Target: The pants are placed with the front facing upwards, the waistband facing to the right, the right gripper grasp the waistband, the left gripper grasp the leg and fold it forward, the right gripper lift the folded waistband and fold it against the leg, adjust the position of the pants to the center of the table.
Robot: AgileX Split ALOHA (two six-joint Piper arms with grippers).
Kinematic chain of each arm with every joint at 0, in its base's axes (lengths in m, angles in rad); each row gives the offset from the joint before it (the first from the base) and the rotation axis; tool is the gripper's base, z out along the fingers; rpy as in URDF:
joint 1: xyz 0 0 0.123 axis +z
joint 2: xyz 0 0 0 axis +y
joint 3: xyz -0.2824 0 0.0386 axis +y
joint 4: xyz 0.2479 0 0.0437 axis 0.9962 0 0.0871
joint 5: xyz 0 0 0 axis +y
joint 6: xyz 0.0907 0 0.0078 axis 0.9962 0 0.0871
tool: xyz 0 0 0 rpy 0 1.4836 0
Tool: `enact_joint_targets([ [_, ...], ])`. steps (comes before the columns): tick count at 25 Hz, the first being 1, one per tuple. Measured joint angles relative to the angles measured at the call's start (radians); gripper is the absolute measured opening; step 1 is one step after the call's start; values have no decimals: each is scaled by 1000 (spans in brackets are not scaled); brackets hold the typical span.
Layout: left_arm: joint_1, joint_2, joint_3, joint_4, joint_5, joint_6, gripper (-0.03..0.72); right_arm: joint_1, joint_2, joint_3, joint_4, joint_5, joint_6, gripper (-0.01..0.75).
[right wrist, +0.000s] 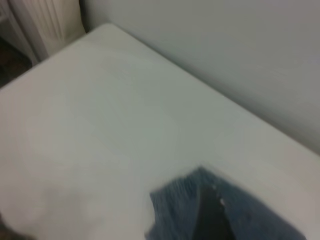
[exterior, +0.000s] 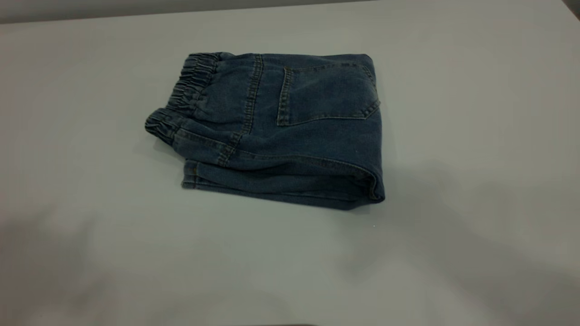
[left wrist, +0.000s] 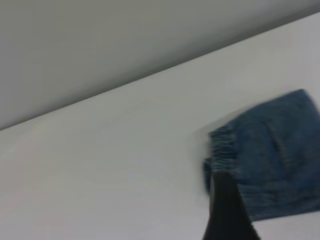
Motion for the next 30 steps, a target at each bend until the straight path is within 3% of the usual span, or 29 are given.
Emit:
enact_joint_targets([
  [4, 0, -121, 155, -41, 0, 1, 391, 0, -188, 263, -14, 1, 0, 440],
  [14, 0, -441, 798, -56, 0, 4, 391, 0, -668, 989, -58, -1, 73, 440],
  [20, 0, -629, 1015, -72, -2, 3, 391, 0, -928, 1355, -76, -79, 112, 440],
  [25, 0, -743, 1073, -73, -4, -5, 391, 0, -1113, 1544, -77, -159, 137, 440],
  [30, 0, -827, 1117, -73, -13, -20, 391, 0, -1214, 1577, -92, -158, 141, 440],
])
